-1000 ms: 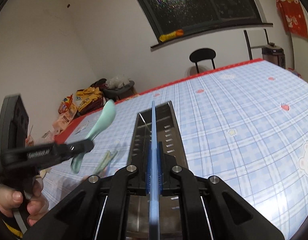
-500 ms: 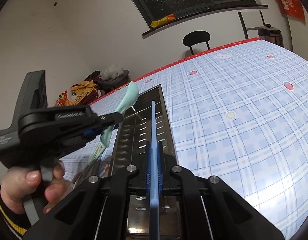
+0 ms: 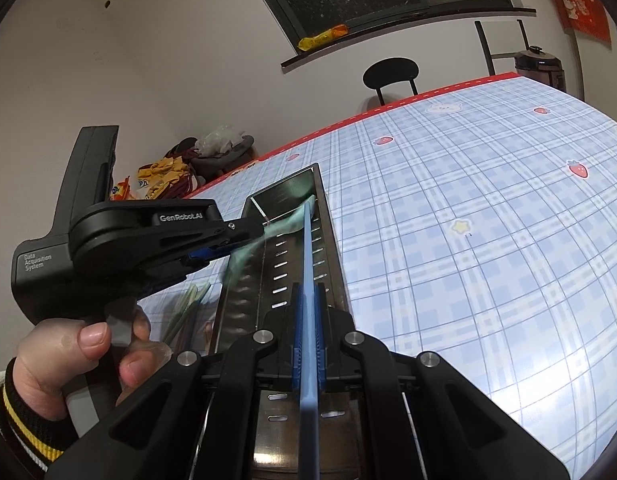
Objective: Organize utensils
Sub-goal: 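Open the left tool to drop the spoon in the tray while the right tool releases the chopstick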
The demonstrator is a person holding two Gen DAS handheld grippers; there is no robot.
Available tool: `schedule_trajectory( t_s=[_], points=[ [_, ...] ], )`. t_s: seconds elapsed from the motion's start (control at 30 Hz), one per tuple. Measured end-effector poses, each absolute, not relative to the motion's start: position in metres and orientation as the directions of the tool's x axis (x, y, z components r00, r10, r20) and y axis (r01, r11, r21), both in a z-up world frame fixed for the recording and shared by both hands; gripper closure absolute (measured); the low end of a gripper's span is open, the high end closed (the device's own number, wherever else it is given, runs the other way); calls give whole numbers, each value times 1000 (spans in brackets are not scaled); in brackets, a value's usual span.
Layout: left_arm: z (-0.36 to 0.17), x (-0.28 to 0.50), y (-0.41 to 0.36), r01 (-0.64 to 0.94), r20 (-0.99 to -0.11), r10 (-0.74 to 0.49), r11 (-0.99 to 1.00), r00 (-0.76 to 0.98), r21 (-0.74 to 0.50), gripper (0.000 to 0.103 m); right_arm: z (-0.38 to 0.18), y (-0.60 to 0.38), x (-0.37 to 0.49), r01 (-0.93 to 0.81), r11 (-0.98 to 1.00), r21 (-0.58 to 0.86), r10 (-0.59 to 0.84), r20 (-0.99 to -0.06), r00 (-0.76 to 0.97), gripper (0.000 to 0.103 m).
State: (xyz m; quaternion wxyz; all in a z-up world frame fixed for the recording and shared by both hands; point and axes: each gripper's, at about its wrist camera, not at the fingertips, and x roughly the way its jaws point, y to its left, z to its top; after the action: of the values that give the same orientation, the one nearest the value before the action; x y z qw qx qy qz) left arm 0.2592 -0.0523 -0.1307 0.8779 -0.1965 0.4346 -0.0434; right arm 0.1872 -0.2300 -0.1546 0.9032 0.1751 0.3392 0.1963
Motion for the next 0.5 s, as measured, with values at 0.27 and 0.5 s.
schedule_trajectory(
  t_s=[0.27,0.5],
  points=[
    [-89,245,-52,-24,-687,-211,949,695,-315,62,-147,-233,177,-260,859,442,474,-493,730,61],
    [-49,211,-25,-16,-622,-133,973,771,-229,35,-140,-242,166,-262,853,451,465,-429,775,11]
  ],
)
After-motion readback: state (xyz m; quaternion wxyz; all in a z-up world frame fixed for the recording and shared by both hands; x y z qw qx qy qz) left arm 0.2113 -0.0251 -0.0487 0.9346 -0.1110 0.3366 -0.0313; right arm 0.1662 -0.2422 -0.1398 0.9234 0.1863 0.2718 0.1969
